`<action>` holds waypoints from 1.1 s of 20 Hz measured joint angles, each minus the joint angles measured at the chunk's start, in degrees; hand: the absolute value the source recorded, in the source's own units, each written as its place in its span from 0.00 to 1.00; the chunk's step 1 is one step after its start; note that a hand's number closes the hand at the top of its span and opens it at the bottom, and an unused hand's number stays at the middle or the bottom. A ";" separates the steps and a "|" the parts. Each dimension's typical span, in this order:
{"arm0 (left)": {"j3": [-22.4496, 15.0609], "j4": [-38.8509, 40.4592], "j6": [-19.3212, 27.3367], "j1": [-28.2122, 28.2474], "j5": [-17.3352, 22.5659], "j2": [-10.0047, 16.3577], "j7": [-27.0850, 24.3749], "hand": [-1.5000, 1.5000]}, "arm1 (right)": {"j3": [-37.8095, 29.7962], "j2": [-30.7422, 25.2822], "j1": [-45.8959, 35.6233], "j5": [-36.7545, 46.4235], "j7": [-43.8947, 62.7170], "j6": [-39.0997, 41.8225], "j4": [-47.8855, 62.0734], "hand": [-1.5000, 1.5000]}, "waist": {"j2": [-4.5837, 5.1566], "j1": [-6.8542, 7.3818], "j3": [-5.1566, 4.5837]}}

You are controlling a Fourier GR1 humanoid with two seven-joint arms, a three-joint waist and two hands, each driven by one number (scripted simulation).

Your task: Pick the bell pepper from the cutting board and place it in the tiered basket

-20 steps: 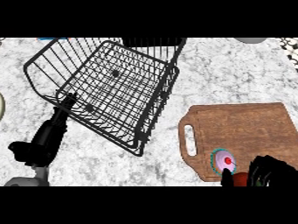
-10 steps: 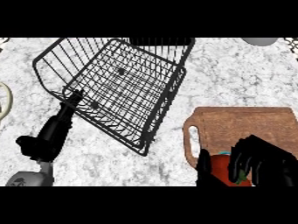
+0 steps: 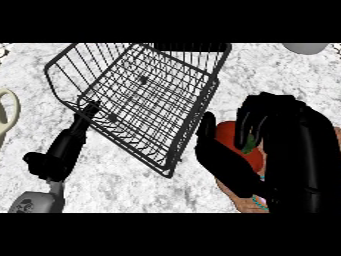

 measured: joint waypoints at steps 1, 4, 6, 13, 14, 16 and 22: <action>-0.07 0.11 -0.15 -0.19 -0.02 -0.03 0.02 0.50 | -1.31 0.12 -2.69 -0.80 0.26 -0.12 1.94 1.00 | 0.04 0.19 0.00; -0.23 -0.07 -0.21 -0.79 0.09 -0.33 1.32 0.50 | -4.43 0.37 -9.75 -3.32 0.45 -0.69 9.84 1.00 | 0.18 0.82 -0.03; -0.41 0.03 0.32 -0.95 -0.54 -0.70 1.21 0.50 | -6.47 0.46 -14.34 -5.77 0.45 -1.06 14.96 1.00 | 0.23 1.11 0.00; -0.48 0.55 0.71 -1.18 -1.47 -1.46 0.06 0.50 | -10.81 0.61 -26.89 -12.24 -1.24 -4.36 34.25 1.00 | 0.36 1.49 0.19; -0.55 0.56 0.62 -1.28 -1.54 -1.52 0.08 0.50 | -11.13 0.62 -28.39 -12.98 -1.49 -5.09 36.96 1.00 | 0.41 1.62 0.19; -0.57 0.70 0.46 -1.45 -1.68 -1.57 -0.10 0.50 | -11.59 0.62 -31.68 -14.34 -1.70 -6.65 42.14 1.00 | 0.47 1.79 0.17; -0.48 0.55 0.08 -1.64 -1.70 -1.85 0.35 0.50 | -11.53 0.66 -36.73 -19.75 -4.51 -13.94 54.17 1.00 | 0.59 2.06 0.19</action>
